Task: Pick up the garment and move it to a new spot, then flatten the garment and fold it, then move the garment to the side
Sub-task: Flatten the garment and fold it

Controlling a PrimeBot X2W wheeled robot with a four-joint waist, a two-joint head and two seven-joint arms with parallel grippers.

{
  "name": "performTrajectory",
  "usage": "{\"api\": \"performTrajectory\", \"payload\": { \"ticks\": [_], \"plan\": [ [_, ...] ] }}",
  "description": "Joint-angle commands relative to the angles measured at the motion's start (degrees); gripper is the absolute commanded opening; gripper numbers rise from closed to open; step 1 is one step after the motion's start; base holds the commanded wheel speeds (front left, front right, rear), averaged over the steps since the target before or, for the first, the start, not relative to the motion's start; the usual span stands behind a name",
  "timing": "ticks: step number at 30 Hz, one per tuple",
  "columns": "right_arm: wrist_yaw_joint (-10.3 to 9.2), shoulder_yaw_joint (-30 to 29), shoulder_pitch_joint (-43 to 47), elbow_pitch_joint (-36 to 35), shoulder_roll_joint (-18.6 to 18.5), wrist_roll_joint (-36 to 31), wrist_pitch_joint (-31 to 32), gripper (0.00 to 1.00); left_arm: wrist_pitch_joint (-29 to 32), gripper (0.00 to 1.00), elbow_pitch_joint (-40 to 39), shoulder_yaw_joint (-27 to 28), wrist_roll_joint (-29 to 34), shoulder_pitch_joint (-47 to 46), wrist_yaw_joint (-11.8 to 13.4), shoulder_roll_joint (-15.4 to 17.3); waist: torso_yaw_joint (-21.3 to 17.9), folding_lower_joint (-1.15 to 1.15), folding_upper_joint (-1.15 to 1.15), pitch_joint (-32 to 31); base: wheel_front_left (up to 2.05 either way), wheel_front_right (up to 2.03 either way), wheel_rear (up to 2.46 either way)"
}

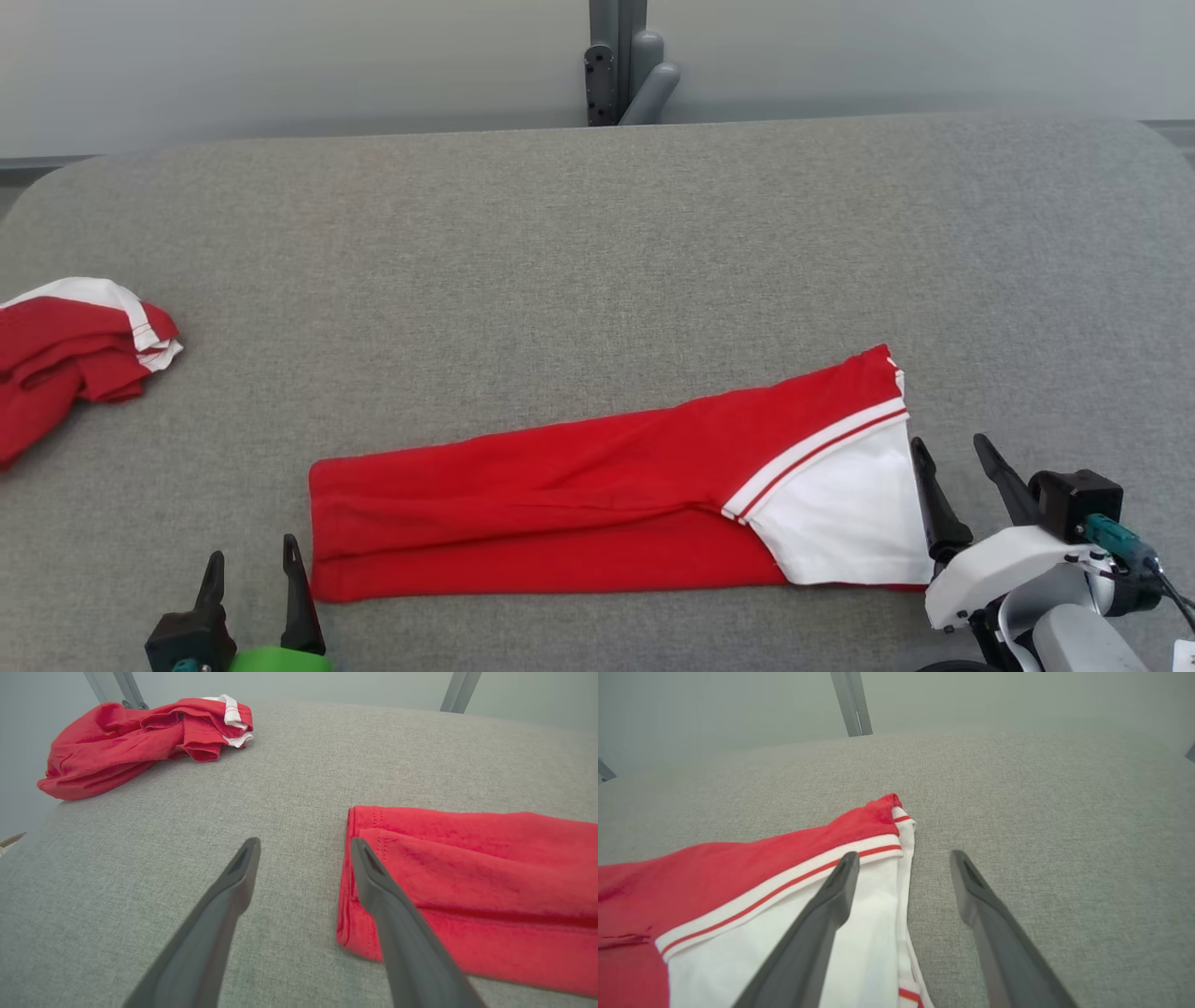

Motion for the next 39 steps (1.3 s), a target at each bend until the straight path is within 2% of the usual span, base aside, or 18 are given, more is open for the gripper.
{"api": "performTrajectory", "payload": {
  "ticks": [1,9,16,17,18,19,24,27,33,36,39],
  "plan": [
    [-0.11,0.05,-0.26,0.75,0.05,-0.30,-0.10,1.00,0.03,1.00,-0.19,0.08,0.13,0.78,0.36,0.17,0.74,0.00,0.00,0.22,0.00,0.00,0.00],
    [-0.11,1.20,-5.52,12.81,0.44,-0.91,-0.11,1.00,0.03,1.00,-0.34,-0.83,-0.13,0.53,0.18,0.16,3.08,0.00,0.00,1.56,0.00,0.00,0.00],
    [-0.11,4.04,-9.26,21.75,0.63,1.13,0.10,1.00,0.03,1.00,-0.02,-0.48,0.11,-0.53,0.19,0.16,4.23,0.00,0.00,2.76,0.00,0.00,0.00],
    [-0.11,4.70,-9.59,22.85,0.67,1.51,0.15,0.94,0.03,1.00,0.00,-0.56,0.08,-0.62,0.23,0.16,4.33,0.00,0.00,2.84,0.00,0.00,0.00],
    [-0.11,5.18,-9.82,23.69,0.56,1.98,0.18,0.23,0.03,1.00,0.02,-0.61,0.01,-0.66,0.29,0.16,4.40,0.00,0.00,2.91,0.00,0.00,0.00],
    [-0.11,5.52,-10.01,24.39,0.52,2.40,0.25,0.00,0.03,1.00,0.04,-0.65,-0.13,-0.70,0.37,0.16,4.44,0.00,0.00,2.95,0.00,0.00,0.00],
    [-0.20,3.97,-10.47,25.09,-1.25,4.76,0.35,0.00,0.03,1.00,-0.17,-0.94,-0.62,-0.52,0.67,0.16,4.05,0.00,0.00,3.12,0.00,0.00,0.00],
    [-0.20,-0.10,-10.25,23.46,-2.69,4.28,0.08,0.00,0.03,1.00,-0.33,-1.23,-0.68,-0.61,0.48,0.16,3.60,0.00,0.00,3.31,0.00,0.00,0.00],
    [-0.12,-9.12,-8.69,18.82,-2.24,-0.25,-0.06,0.00,0.03,1.00,-0.09,-2.19,-0.89,-1.29,0.14,0.16,2.74,0.00,0.00,3.81,0.00,0.00,0.00],
    [-0.11,-9.30,-7.67,14.47,-0.40,-1.99,-0.07,0.00,0.03,1.00,0.16,-2.76,-0.98,-1.42,-0.07,0.16,1.97,0.00,0.00,4.02,0.00,0.00,0.00],
    [-0.10,-4.64,-6.40,9.39,0.97,-1.93,-0.07,0.00,0.03,1.00,0.24,-3.10,-1.53,-1.44,0.22,0.16,1.15,0.00,0.00,4.11,0.00,0.00,0.00]
  ]
}}
